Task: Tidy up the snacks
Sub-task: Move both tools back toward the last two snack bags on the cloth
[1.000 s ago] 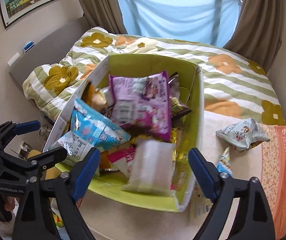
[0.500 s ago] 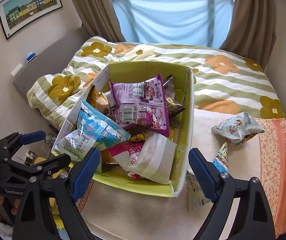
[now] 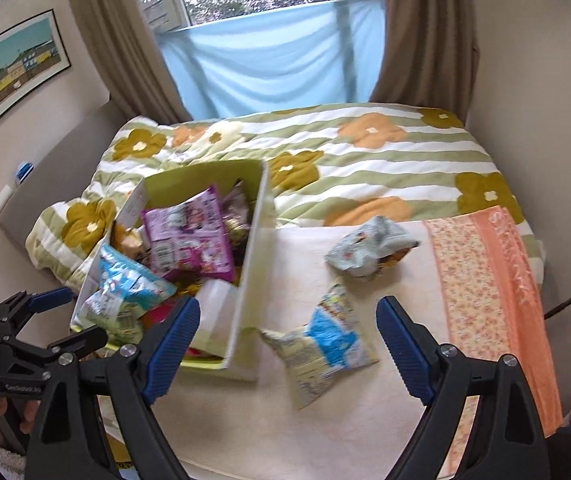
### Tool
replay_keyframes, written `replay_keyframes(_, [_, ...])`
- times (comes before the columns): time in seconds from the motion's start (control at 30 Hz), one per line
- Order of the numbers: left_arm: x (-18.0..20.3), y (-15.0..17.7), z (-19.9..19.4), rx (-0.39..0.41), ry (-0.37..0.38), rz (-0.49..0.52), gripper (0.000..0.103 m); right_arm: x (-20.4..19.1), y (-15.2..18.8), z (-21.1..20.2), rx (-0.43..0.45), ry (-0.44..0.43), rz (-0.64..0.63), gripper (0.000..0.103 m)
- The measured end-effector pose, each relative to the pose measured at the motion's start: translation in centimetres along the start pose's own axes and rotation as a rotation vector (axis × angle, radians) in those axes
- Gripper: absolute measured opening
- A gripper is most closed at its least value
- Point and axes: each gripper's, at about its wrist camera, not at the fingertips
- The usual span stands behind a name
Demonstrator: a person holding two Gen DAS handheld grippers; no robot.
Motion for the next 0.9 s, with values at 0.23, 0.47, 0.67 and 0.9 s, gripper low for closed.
replay_keyframes(0.23, [7.0, -2.0, 2.1, -0.013, -0.028, 0.014, 0.103, 6.2, -2.5, 0.8, -0.013, -0.055, -0.013, 0.103])
replay_keyframes(0.47, [15.3, -3.4, 5.9, -0.065, -0.101, 0.13, 0.103, 12.2, -5.7, 3.7, -0.118, -0.159, -0.055, 0.103])
replay_keyframes(0.67, [21.3, -3.6, 10.7, -0.166, -0.199, 0.281, 0.103, 16.0, -8.5, 8.2, -0.259, -0.306, -0.058, 0.103])
replay_keyframes(0.9, [24.1, -3.0, 16.9, -0.326, -0.301, 0.402, 0.103, 17.2, -10.6, 14.6, -0.423, -0.428, -0.07, 0.103])
Point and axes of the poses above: each gripper's, at about its wrist camera, not at the fingertips, and z roughly the way its jaws point, x to its right, y to its underside, and after that the axes turned 6 degrees about -x, right-handed
